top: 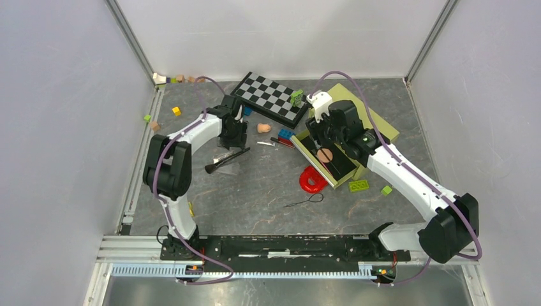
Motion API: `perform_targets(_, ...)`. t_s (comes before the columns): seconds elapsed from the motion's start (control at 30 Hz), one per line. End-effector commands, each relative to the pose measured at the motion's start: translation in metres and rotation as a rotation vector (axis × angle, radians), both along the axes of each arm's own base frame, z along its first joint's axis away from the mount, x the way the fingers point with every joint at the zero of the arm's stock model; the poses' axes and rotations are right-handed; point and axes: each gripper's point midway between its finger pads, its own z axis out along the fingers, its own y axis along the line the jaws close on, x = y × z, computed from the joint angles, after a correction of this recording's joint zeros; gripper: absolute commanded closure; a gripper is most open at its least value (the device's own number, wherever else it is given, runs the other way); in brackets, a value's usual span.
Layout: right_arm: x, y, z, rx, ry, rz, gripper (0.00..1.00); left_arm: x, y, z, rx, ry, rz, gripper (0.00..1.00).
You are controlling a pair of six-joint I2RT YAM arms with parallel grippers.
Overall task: Organize the makeup
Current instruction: Pick up the makeup brush from the center of the board.
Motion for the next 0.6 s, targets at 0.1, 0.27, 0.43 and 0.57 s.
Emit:
perform_targets(0.1,-0.002,0.005,0.015,0.051,-0.039,0.017,0.45,-0.010,-0.013,-0.009,0.062,0.061,-0.146,0.35)
perform_targets(0.27,-0.003,0.004,0.012,0.046,-0.032,0.015,0.44,-0.021,-0.015,-0.025,0.182,0.102,-0.189,0.39)
perform_targets(0.43,-0.004,0.002,0.013,0.042,-0.036,0.012,0.44,-0.022,-0.005,-0.034,0.278,0.140,-0.163,0.48)
perform_targets(0.57,-0.005,0.002,0.012,0.040,-0.033,0.012,0.44,-0.021,-0.007,-0.031,0.266,0.131,-0.157,0.56)
